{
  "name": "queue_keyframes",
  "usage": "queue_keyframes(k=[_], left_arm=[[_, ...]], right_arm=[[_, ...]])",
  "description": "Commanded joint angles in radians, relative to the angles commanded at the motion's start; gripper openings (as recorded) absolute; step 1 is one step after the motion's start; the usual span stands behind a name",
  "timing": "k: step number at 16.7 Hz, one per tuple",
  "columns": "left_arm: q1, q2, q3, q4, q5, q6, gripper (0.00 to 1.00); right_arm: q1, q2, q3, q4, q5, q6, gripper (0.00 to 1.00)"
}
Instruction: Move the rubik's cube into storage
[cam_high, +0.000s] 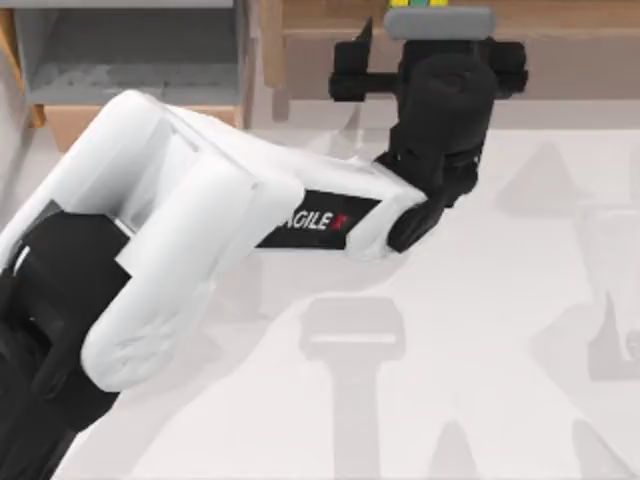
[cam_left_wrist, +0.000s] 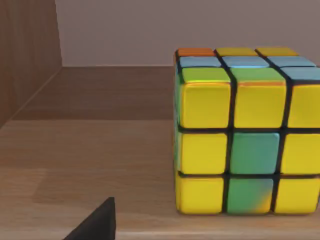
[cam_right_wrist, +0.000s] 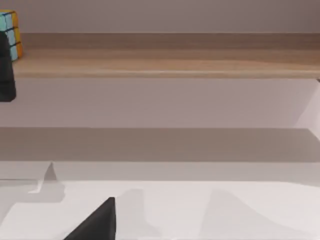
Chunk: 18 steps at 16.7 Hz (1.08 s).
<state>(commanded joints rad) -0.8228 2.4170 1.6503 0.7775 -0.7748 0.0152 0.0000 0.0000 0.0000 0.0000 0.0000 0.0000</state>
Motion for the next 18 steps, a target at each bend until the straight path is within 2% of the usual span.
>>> queue_keyframes(k=[9,15,18], left_arm=[[0.006,0.041,0.047,-0.008,0.007,-0.001,1.00],[0.055,0.122,0.268,-0.131,0.054,-0.002,1.00],[0.076,0.168,0.325,-0.161,0.077,-0.004,1.00]], right_arm=[[0.000,0.000,0.000,0.000,0.000,0.000,1.00],[0.000,0.000,0.000,0.000,0.000,0.000,1.00],[0.000,0.000,0.000,0.000,0.000,0.000,1.00]])
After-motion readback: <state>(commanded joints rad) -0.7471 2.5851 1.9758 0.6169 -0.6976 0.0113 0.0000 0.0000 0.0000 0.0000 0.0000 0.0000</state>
